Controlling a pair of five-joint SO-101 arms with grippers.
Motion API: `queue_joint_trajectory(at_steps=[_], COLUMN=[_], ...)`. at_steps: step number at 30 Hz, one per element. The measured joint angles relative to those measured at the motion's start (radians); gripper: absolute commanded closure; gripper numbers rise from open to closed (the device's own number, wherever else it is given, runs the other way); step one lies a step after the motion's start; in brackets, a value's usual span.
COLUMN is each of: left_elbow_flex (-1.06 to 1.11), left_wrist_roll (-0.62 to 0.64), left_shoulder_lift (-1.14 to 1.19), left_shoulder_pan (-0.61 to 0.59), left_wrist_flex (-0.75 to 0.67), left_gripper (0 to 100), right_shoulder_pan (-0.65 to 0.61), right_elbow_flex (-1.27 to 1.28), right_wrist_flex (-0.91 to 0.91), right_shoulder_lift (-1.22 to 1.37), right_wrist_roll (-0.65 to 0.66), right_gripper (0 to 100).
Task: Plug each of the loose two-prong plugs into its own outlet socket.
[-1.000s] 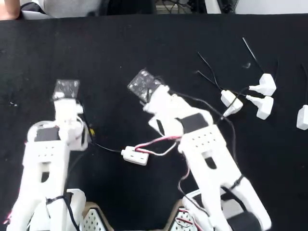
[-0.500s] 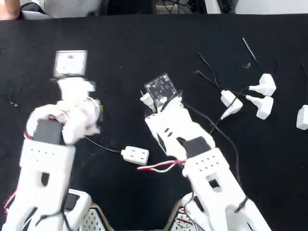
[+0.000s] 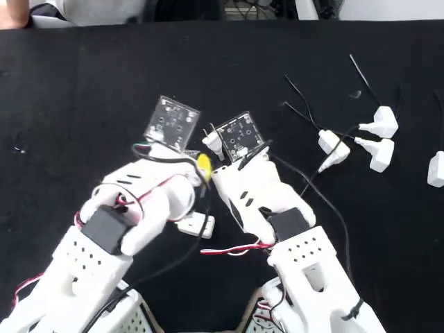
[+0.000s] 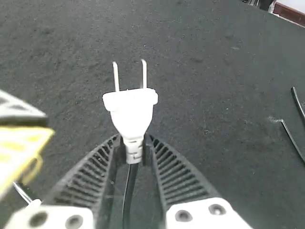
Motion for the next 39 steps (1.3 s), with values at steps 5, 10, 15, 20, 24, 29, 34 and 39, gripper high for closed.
queue_joint_trajectory(at_steps=[5,10,15,20,24,29,34,39], left_elbow_flex=[0.009,0.066,0.155,0.169,0.169,0.169,0.169,0.169], left_wrist_roll=[-0.032,-0.143,-0.161,-0.167,-0.167,-0.167,-0.167,-0.167], left_shoulder_lift=[-0.002,-0.003,-0.003,-0.002,0.046,0.127,0.153,0.153], left_shoulder_pan=[0.011,-0.023,-0.043,-0.044,-0.044,-0.071,-0.114,-0.133], left_wrist_flex=[-0.052,-0.169,-0.315,-0.356,-0.358,-0.364,-0.364,-0.364], left_gripper=[97,97,97,97,97,97,97,97], right_shoulder_pan=[0.0,0.0,-0.008,-0.041,-0.046,-0.048,-0.055,-0.055], right_elbow_flex=[0.0,0.005,0.017,0.018,0.018,0.02,0.034,0.064], right_wrist_flex=[0.0,0.0,0.0,0.0,0.006,0.044,0.092,0.1], right_shoulder_lift=[0.0,-0.002,-0.005,-0.005,-0.005,-0.066,-0.178,-0.249], right_wrist_roll=[0.0,0.0,0.0,0.0,0.0,0.0,0.0,0.0], right_gripper=[98.8,98.8,98.8,98.8,98.8,98.8,98.8,98.8])
